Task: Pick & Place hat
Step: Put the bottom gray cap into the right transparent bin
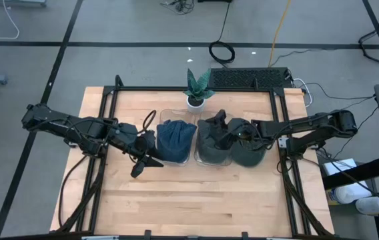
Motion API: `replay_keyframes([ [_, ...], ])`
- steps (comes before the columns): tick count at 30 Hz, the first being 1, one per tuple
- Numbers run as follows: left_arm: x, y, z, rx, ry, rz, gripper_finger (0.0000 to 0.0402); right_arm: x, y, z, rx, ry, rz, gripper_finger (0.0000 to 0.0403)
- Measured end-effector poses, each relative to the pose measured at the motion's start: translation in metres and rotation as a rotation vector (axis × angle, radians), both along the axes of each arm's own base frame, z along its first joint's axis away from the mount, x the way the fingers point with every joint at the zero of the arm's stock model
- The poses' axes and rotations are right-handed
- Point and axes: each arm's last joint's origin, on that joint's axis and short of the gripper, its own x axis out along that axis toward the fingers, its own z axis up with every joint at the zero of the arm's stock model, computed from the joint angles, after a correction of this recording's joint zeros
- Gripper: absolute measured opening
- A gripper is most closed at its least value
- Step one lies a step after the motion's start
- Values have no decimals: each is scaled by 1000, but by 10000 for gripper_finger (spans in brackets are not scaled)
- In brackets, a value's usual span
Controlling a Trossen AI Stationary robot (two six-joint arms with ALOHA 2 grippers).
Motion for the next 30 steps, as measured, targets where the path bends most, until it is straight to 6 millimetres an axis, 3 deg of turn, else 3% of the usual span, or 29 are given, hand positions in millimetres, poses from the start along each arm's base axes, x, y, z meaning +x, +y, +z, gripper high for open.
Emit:
replay_keyframes([
  [5,0,0,0,0,0,0,131,1,15,0,-161,61,132,361],
  [9,0,0,0,0,0,0,131,4,23,8,-236,-6,92,361],
  [15,0,0,0,11,-4,-6,131,8,35,21,-100,-212,38,361],
  [20,0,0,0,11,-4,-6,131,7,40,20,-13,-232,44,361],
  [26,0,0,0,14,-5,-8,131,10,46,26,209,-345,140,361],
  [30,0,0,0,15,-5,-8,131,10,44,27,245,-359,145,361],
])
